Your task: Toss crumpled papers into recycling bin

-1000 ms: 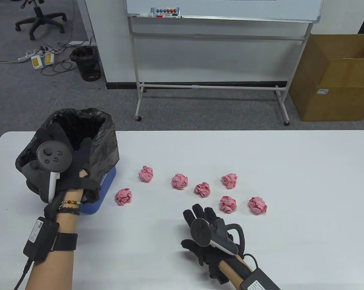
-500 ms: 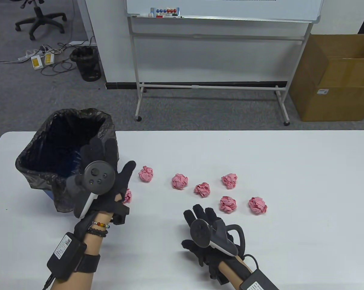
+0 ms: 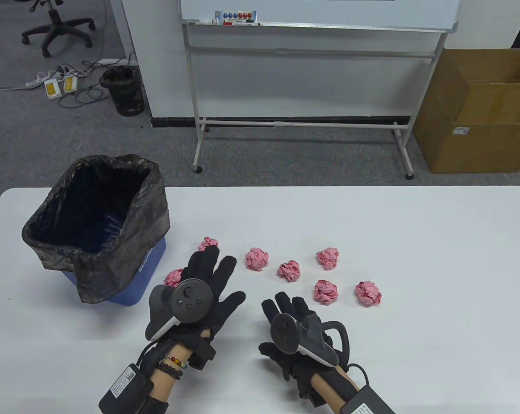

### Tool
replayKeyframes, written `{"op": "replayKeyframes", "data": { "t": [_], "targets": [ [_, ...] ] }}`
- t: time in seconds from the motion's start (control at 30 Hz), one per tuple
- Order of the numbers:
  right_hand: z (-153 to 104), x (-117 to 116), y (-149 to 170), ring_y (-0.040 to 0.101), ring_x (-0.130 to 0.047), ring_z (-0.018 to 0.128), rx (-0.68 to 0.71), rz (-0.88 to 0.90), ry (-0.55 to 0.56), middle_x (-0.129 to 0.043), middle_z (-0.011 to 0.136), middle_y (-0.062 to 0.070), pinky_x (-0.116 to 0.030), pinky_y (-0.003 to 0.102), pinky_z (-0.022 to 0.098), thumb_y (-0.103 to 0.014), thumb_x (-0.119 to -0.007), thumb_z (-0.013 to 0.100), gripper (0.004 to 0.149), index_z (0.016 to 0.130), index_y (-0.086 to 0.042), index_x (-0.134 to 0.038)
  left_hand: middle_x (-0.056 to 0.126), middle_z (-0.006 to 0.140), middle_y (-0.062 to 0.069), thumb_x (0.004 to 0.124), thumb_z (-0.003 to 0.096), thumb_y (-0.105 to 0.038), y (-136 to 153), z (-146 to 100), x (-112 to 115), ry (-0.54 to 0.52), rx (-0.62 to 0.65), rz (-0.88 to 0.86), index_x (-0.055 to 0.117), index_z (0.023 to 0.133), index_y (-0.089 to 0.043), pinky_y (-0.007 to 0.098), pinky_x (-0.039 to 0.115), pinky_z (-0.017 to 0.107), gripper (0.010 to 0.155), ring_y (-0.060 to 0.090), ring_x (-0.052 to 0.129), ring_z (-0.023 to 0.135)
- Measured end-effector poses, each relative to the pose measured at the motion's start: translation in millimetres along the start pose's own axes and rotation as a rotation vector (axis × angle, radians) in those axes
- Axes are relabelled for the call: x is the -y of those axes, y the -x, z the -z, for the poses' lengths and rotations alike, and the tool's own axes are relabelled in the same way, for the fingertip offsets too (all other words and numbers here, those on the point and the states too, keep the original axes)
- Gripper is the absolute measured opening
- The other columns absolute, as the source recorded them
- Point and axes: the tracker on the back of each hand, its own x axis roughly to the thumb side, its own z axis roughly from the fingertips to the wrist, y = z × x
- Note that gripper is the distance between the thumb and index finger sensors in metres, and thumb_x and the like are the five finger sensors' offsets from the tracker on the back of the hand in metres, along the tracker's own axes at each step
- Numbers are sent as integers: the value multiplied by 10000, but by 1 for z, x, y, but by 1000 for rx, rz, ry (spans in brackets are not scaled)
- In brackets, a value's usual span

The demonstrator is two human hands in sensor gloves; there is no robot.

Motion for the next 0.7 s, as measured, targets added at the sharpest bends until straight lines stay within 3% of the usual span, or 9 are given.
{"op": "replayKeyframes", "data": {
  "t": [0.43, 0.7],
  "targets": [
    [-1, 1, 2, 392, -546, 1106, -10, -2, 5, -415, 1192, 8, -589, 549, 747, -640, -786, 310, 904, 1077, -370, -390, 289, 1233, 158, 696, 474, -584, 19, -15, 50, 131, 29, -2, 482, 1126, -237, 678, 414, 741, 769, 489, 351, 1106],
    [-1, 6, 8, 391, -548, 1105, -29, 4, 26, -426, 1190, 9, -587, 550, 747, -631, -793, 310, 901, 1076, -365, -401, 296, 1229, 161, 699, 471, -581, 22, -14, 66, 186, 49, 28, 482, 1124, -236, 679, 420, 738, 770, 486, 360, 1104]
  ]
}}
